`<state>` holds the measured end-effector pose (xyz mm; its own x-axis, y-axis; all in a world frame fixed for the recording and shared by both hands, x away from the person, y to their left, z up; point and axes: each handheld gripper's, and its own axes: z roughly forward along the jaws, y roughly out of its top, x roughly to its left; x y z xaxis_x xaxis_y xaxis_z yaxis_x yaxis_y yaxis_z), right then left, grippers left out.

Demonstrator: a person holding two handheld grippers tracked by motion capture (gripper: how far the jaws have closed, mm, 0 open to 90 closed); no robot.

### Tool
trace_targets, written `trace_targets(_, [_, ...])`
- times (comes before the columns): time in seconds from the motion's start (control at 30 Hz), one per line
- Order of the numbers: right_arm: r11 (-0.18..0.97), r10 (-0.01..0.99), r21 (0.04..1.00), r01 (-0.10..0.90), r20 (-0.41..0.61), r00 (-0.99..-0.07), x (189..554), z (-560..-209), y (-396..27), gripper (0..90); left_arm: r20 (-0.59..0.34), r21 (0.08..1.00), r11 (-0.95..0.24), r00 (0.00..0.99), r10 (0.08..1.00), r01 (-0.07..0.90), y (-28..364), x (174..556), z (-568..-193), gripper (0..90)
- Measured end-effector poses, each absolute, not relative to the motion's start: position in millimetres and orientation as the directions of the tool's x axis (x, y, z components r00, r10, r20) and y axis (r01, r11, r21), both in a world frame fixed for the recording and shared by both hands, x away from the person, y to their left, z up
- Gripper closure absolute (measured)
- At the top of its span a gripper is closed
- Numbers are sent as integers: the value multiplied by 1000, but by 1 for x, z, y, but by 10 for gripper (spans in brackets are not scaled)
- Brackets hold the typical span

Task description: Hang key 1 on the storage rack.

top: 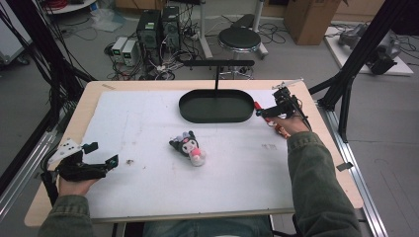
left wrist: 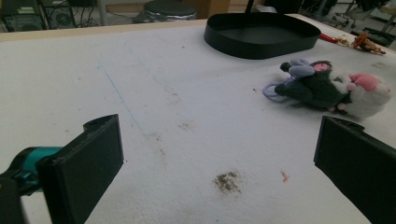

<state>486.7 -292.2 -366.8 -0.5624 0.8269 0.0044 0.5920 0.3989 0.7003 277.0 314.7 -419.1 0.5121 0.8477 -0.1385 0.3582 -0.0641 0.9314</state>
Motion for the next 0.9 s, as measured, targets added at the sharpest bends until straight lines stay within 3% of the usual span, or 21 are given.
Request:
trace_targets(0.33, [447,847,593,669,-39,-531,523,-377,-290,6,-141,930,-64,512,847,362,317,279,-420,18])
trace_targets(0.53, [428,858,568,704,-10,-513,536,-383,-293,31,-147,930,-57,511,847,362,317,279,-420,18])
trace_targets(0.57, [446,862,524,726,-32,-506,541,-387,-292,31,-148,931,-56,513,846,361,317,279,-420,18])
trace_targets(0.9, [469,870,427,773,-72,-489,557,-399,-294,31,-150,929,-61,520,841,366,317,280,-421,18])
